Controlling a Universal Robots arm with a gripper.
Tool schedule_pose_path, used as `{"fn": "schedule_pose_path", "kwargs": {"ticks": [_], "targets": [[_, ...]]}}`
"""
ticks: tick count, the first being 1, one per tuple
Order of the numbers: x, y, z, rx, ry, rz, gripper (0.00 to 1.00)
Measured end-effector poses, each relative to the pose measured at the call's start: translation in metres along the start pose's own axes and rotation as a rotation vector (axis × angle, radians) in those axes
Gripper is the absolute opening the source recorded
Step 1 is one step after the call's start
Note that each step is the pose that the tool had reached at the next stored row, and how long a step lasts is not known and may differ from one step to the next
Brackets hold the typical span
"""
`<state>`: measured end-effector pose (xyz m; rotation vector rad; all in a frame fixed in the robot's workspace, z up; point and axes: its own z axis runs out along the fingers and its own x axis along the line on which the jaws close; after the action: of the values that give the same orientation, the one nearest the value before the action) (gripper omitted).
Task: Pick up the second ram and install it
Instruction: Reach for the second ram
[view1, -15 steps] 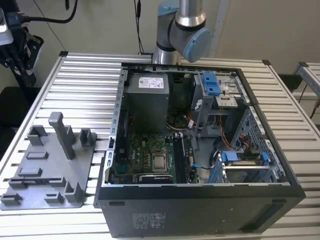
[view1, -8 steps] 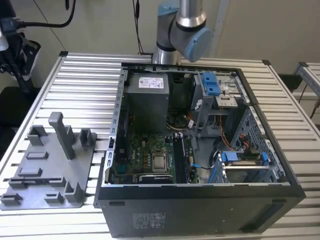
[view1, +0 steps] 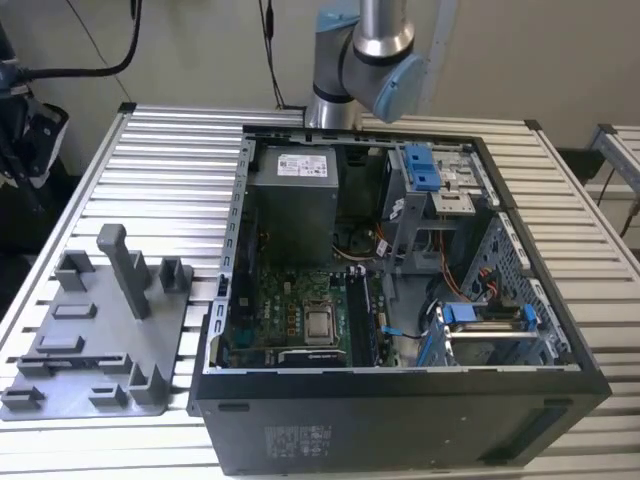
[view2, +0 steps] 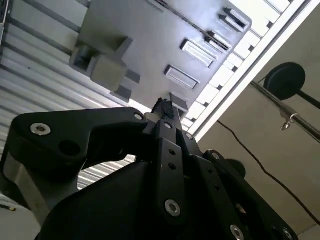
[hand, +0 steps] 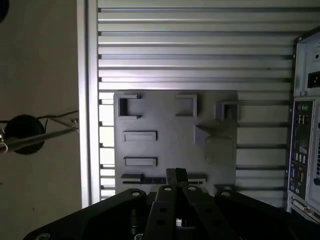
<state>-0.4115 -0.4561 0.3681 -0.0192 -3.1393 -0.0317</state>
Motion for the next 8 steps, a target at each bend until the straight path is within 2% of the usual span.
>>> {"fn": "schedule_pose_path", "kwargs": {"ticks": [8], "targets": [[-0.0005, -0.0363, 0.0003, 0.0002, 0.0005, 0.000, 0.11]]}}
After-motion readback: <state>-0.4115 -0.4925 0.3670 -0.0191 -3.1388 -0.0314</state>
